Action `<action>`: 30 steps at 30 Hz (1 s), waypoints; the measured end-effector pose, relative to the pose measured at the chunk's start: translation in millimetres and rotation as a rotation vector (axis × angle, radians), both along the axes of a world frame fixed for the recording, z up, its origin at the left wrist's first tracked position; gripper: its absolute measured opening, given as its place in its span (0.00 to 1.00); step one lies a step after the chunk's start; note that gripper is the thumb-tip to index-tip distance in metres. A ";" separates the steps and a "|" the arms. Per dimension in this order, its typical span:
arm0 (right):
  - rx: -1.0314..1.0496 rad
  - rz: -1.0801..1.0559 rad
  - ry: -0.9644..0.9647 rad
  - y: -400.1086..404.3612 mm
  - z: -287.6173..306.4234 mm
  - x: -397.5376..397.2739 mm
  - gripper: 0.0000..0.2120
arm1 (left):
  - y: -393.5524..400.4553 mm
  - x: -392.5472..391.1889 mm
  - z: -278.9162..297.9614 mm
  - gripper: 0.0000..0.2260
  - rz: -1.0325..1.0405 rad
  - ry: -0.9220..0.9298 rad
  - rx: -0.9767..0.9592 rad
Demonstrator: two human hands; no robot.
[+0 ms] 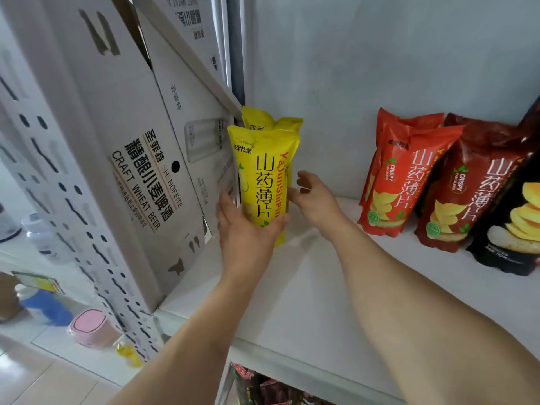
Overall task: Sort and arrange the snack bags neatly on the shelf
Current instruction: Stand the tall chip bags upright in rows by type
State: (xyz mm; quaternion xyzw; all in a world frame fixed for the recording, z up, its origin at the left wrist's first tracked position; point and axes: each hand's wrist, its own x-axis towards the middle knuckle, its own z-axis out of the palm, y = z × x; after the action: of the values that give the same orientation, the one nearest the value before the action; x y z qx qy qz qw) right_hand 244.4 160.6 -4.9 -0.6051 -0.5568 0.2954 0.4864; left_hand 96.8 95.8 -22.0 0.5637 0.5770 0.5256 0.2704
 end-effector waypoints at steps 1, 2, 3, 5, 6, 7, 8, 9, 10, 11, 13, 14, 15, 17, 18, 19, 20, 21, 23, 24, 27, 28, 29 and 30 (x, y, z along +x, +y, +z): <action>-0.011 0.028 0.015 5.2 -1.9 -1.6 0.36 | 5.6 -1.6 -2.5 0.48 -0.057 -0.066 -0.018; -0.012 0.063 0.041 10.7 -4.3 -1.9 0.37 | 10.2 -3.5 -5.2 0.41 -0.107 -0.127 -0.040; -0.021 0.101 0.070 14.7 -5.7 -2.9 0.38 | 12.2 -4.8 -6.3 0.34 -0.151 -0.166 -0.065; -0.016 0.169 0.104 25.2 -10.9 -2.8 0.37 | 17.2 -9.2 -10.3 0.27 -0.218 -0.187 -0.077; -0.015 0.197 0.119 30.6 -13.6 -2.0 0.36 | 20.5 -11.6 -12.7 0.26 -0.236 -0.199 -0.077; -0.026 0.217 0.137 36.9 -17.4 -0.9 0.36 | 23.5 -13.7 -14.7 0.26 -0.253 -0.214 -0.077; -0.028 0.233 0.147 41.8 -20.8 0.0 0.35 | 27.4 -16.0 -16.7 0.25 -0.271 -0.229 -0.078; -0.028 0.240 0.142 41.0 -20.8 -0.2 0.33 | 30.5 -17.5 -17.6 0.25 -0.288 -0.243 -0.080; -0.017 0.232 0.130 40.5 -21.6 0.6 0.31 | 33.1 -19.0 -17.7 0.25 -0.297 -0.247 -0.086; -0.010 0.216 0.134 37.6 -20.2 1.8 0.29 | 35.4 -19.7 -17.8 0.25 -0.307 -0.247 -0.088; 0.002 0.169 0.163 34.8 -22.6 10.4 0.28 | 38.1 -18.8 -16.0 0.25 -0.328 -0.236 -0.087; 0.013 0.156 0.177 33.4 -24.5 16.0 0.28 | 39.8 -18.2 -15.2 0.25 -0.330 -0.227 -0.090; 0.008 0.150 0.194 31.0 -24.7 21.9 0.28 | 41.7 -16.7 -14.5 0.25 -0.334 -0.228 -0.097; 0.006 0.133 0.223 28.3 -28.1 36.0 0.28 | 47.2 -14.3 -14.3 0.26 -0.359 -0.240 -0.120; 0.009 0.115 0.226 27.7 -29.0 43.0 0.26 | 49.7 -12.7 -14.3 0.26 -0.374 -0.241 -0.125; 0.001 0.095 0.210 23.6 -27.0 47.6 0.25 | 52.4 -10.7 -15.5 0.25 -0.392 -0.242 -0.129; 0.001 0.081 0.198 22.3 -27.6 53.0 0.24 | 54.3 -8.6 -16.1 0.25 -0.409 -0.251 -0.130; -0.004 0.067 0.185 20.6 -27.1 56.8 0.24 | 56.4 -6.3 -16.9 0.25 -0.426 -0.258 -0.127; -0.010 0.052 0.170 21.0 -27.3 61.7 0.26 | 60.7 -1.4 -18.4 0.25 -0.455 -0.265 -0.128; -0.012 0.053 0.165 22.3 -27.1 62.7 0.27 | 63.1 1.2 -19.2 0.25 -0.471 -0.263 -0.131; -0.017 0.027 0.151 26.7 -27.9 65.9 0.31 | 70.3 10.7 -19.3 0.29 -0.519 -0.246 -0.144; -0.010 0.013 0.157 27.0 -26.8 65.3 0.32 | 73.0 13.6 -19.4 0.30 -0.528 -0.248 -0.146; -0.009 -0.002 0.164 25.8 -25.8 64.5 0.31 | 76.1 15.8 -20.1 0.30 -0.537 -0.253 -0.145; -0.007 -0.010 0.173 24.2 -25.8 64.6 0.31 | 77.8 17.6 -19.7 0.30 -0.545 -0.256 -0.141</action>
State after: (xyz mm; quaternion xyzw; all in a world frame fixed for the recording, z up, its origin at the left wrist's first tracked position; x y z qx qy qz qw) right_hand 309.1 184.8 -30.7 -0.5818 -0.5087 0.3461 0.5319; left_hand 114.4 173.5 -41.8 0.6067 0.4007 0.4593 0.5103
